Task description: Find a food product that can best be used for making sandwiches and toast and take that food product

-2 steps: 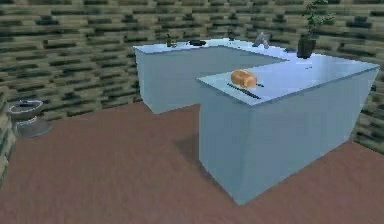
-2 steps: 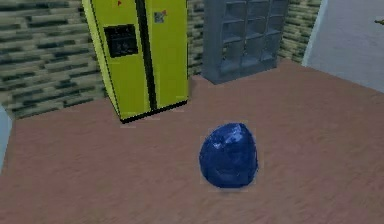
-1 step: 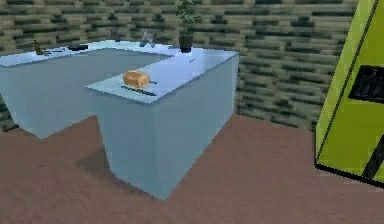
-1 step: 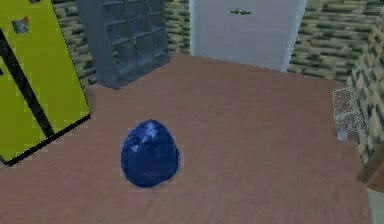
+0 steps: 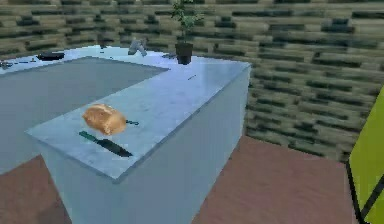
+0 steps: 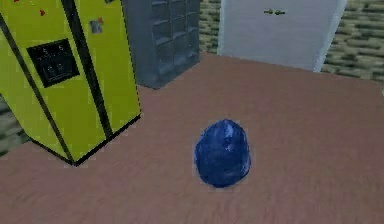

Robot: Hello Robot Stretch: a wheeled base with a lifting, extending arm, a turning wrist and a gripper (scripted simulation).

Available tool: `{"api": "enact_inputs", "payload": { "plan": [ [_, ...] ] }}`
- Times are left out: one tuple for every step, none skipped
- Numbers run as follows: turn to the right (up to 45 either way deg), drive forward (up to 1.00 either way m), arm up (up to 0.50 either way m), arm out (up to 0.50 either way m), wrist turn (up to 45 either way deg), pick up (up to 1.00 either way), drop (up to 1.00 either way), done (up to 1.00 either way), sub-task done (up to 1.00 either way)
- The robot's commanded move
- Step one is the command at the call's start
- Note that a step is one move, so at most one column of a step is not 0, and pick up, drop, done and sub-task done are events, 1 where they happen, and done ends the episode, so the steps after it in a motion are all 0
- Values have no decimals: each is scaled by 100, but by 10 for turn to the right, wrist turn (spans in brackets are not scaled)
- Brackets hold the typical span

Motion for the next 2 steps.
{"api": "enact_inputs", "payload": {
  "plan": [
    [-450,0,0,0,0,0,0,0,0],
    [-450,0,0,0,0,0,0,0,0]
  ]
}}
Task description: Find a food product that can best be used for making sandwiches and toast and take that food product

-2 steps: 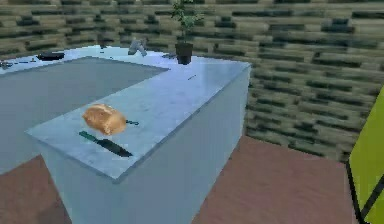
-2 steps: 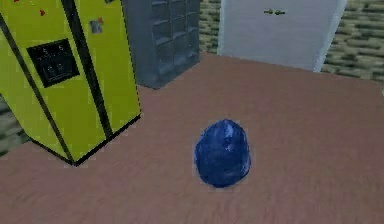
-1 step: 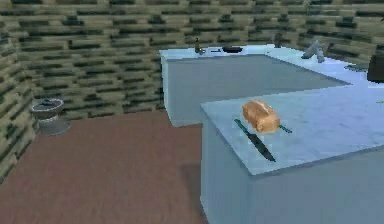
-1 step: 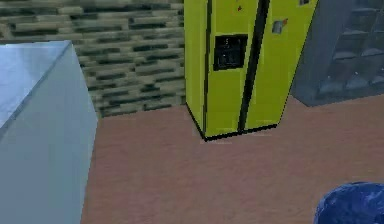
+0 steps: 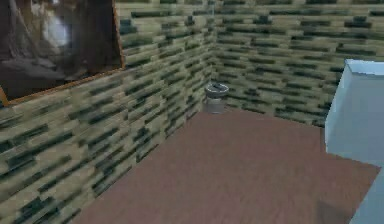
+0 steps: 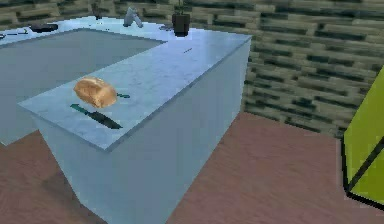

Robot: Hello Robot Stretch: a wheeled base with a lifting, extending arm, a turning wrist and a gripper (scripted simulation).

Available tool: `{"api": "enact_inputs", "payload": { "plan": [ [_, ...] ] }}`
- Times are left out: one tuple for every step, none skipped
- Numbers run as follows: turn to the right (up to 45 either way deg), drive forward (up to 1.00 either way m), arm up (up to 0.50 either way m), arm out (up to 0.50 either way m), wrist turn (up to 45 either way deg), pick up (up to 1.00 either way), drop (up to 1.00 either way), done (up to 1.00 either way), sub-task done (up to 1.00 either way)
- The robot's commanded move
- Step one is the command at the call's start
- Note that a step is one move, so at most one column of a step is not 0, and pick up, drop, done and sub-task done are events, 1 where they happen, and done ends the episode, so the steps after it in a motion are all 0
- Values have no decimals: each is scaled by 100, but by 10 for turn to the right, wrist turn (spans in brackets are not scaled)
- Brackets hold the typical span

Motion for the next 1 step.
{"api": "enact_inputs", "payload": {
  "plan": [
    [-240,0,0,0,0,0,0,0,0]
  ]
}}
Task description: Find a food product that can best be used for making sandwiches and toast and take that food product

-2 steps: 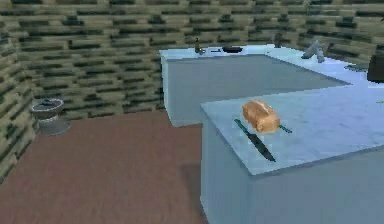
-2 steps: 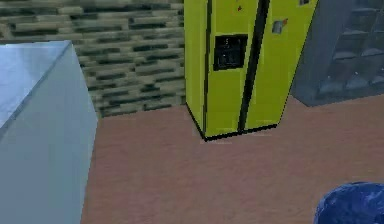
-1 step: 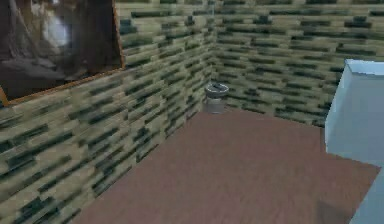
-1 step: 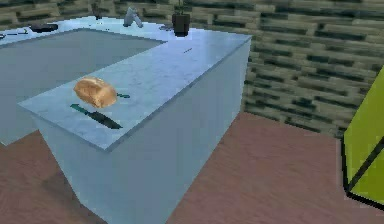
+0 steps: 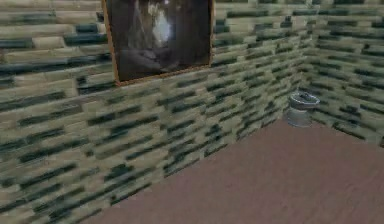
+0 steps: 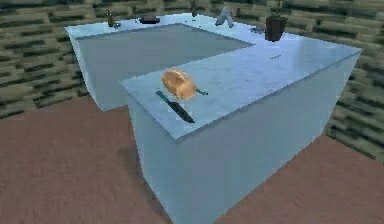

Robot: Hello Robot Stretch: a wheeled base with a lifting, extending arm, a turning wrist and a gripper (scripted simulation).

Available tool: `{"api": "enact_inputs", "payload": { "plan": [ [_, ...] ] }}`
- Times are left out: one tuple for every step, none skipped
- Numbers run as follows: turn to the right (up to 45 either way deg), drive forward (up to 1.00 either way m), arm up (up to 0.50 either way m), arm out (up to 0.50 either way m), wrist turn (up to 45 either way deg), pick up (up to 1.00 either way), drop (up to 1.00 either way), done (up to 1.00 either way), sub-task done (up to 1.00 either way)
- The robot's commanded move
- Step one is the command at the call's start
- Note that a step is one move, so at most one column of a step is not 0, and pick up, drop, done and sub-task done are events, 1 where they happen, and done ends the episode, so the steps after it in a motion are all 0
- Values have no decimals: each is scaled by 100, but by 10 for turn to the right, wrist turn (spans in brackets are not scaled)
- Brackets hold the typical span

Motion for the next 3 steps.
{"api": "enact_inputs", "payload": {
  "plan": [
    [450,0,0,0,0,0,0,0,0],
    [450,0,0,0,0,0,0,0,0],
    [180,0,0,0,0,0,0,0,0]
  ]
}}
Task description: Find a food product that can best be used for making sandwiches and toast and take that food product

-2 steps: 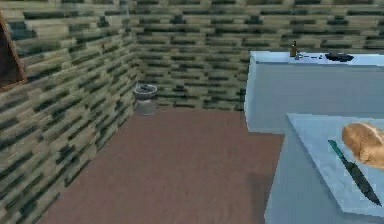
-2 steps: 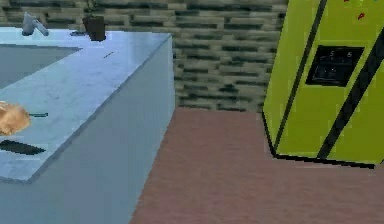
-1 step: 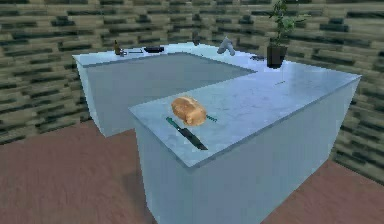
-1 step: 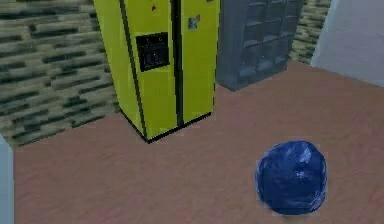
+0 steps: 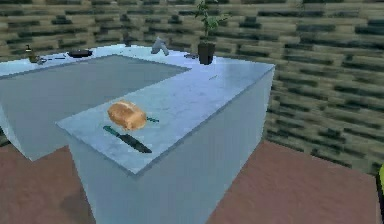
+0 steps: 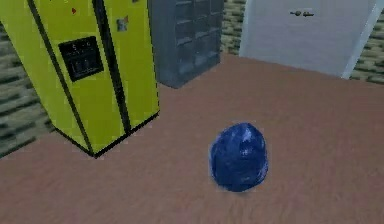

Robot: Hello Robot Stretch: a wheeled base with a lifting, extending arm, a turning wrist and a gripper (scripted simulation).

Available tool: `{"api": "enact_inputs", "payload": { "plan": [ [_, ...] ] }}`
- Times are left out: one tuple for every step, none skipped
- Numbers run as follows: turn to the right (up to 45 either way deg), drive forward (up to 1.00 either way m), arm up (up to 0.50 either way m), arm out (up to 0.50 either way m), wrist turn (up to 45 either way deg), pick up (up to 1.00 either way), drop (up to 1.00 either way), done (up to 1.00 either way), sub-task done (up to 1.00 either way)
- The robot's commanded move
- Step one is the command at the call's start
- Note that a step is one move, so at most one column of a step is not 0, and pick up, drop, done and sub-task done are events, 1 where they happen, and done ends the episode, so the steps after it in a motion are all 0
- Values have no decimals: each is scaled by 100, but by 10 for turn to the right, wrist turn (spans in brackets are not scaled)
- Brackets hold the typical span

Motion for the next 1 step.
{"api": "enact_inputs", "payload": {
  "plan": [
    [0,40,0,0,0,0,0,0,0]
  ]
}}
